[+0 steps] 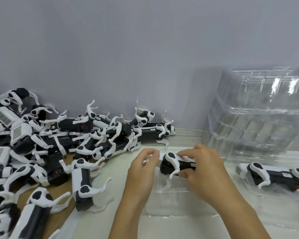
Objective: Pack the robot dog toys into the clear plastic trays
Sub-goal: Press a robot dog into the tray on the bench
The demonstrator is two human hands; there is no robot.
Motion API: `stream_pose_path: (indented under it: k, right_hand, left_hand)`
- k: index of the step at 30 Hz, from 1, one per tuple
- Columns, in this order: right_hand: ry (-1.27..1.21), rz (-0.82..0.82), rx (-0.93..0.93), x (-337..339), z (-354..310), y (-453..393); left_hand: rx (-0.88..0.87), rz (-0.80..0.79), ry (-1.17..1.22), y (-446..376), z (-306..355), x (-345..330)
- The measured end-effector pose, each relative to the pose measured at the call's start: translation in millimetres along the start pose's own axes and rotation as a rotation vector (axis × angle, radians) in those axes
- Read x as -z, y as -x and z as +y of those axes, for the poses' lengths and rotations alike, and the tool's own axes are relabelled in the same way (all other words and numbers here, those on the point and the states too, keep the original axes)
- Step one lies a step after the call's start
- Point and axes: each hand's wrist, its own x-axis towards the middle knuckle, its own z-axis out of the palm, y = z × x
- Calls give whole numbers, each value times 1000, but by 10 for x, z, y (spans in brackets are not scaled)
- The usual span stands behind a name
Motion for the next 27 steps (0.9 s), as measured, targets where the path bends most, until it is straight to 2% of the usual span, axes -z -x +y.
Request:
stream_pose_path:
  k: [3, 9, 14, 19, 27]
  right_hand:
    - [-20, -18, 49, -42, -57, 15]
    - [-19, -46, 40, -152, -117, 26]
    - [-42, -59, -10, -158, -112, 14]
    - [-33, -44, 7, -170, -102, 16]
    - [-30, -56, 45, -104, -81, 20]
  left_hand:
    - [15, 118, -18, -33, -54, 56]
    - [126, 166, -6, -64, -172, 118]
    - [123, 179, -35, -90, -186, 114]
    - [140, 118, -22, -94, -164, 135]
    - [81, 135, -137, -67, -139, 127]
